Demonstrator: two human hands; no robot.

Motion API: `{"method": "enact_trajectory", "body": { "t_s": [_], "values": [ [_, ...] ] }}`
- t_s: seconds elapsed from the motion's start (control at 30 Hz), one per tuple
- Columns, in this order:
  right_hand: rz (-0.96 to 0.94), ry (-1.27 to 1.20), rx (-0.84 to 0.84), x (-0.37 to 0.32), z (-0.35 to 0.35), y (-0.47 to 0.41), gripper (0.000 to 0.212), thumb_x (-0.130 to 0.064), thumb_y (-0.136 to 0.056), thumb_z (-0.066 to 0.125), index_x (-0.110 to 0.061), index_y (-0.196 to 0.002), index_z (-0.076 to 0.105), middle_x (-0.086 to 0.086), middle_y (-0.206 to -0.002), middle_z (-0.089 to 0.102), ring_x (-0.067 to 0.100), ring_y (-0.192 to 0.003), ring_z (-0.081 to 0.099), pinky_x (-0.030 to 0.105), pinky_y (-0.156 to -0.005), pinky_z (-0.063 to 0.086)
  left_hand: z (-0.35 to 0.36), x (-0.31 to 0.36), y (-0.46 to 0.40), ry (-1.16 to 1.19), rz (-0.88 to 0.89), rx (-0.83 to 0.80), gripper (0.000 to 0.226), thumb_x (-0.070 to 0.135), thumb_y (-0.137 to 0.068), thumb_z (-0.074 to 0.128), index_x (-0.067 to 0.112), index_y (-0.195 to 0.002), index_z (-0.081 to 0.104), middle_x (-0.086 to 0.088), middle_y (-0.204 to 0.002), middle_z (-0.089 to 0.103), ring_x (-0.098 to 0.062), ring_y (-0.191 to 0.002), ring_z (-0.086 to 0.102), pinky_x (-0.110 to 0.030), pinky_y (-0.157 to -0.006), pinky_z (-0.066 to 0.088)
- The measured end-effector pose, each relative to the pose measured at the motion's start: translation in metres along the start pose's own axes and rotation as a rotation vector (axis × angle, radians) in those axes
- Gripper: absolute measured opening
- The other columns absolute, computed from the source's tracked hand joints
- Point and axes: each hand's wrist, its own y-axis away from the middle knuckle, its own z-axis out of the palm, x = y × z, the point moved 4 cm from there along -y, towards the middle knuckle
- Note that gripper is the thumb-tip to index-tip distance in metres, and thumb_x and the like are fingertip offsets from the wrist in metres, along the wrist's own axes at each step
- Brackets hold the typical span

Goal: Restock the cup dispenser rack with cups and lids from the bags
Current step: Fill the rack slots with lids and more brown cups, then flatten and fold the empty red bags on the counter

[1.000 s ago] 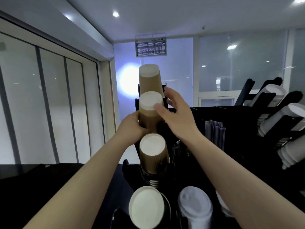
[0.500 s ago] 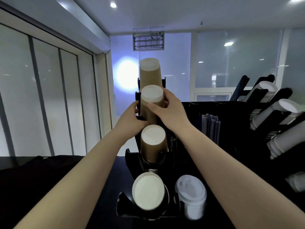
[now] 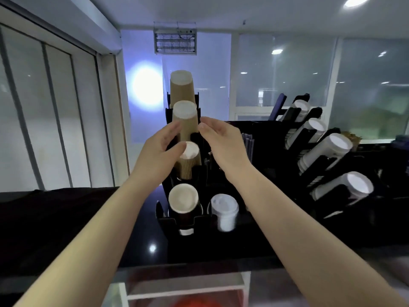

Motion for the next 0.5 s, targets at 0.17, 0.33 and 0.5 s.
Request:
{"method": "enact_trajectory", "body": {
  "t_s": [0.17,0.33,0.5],
  "values": [
    [0.063,0.048,-0.011,-0.006,-0.017,0.06,0.031,-0.023,-0.092,0.061,-0.017,-0.122,0.065,-0.021,-0.101,0.064,-0.018,-0.092,0.058,0.005,-0.08,0.045,0.008,0.012,0.057,0.047,-0.063,-0.027,0.051,0.009,-0.094,0.056,0.023,-0.141,0.044,0.008,-0.14,0.051,0.004,-0.125,0.047,-0.018,-0.104,0.037],
    [0.085,0.076,0.024,-0.007,-0.04,0.116,0.025,-0.018,-0.094,0.059,-0.015,-0.118,0.067,-0.014,-0.107,0.068,-0.006,-0.102,0.061,0.011,-0.09,0.046,0.017,0.024,0.102,0.099,-0.057,-0.082,0.049,0.006,-0.094,0.053,0.022,-0.14,0.044,0.007,-0.139,0.051,0.005,-0.126,0.045,-0.013,-0.104,0.036],
    [0.151,0.094,0.044,0.014,-0.055,0.171,0.018,-0.015,-0.093,0.059,-0.015,-0.106,0.071,-0.011,-0.096,0.072,-0.002,-0.093,0.065,0.016,-0.082,0.05,0.024,0.016,0.162,0.144,-0.093,-0.074,0.044,0.002,-0.094,0.051,0.021,-0.133,0.051,0.009,-0.127,0.059,0.01,-0.119,0.049,-0.005,-0.093,0.04]
  ]
}}
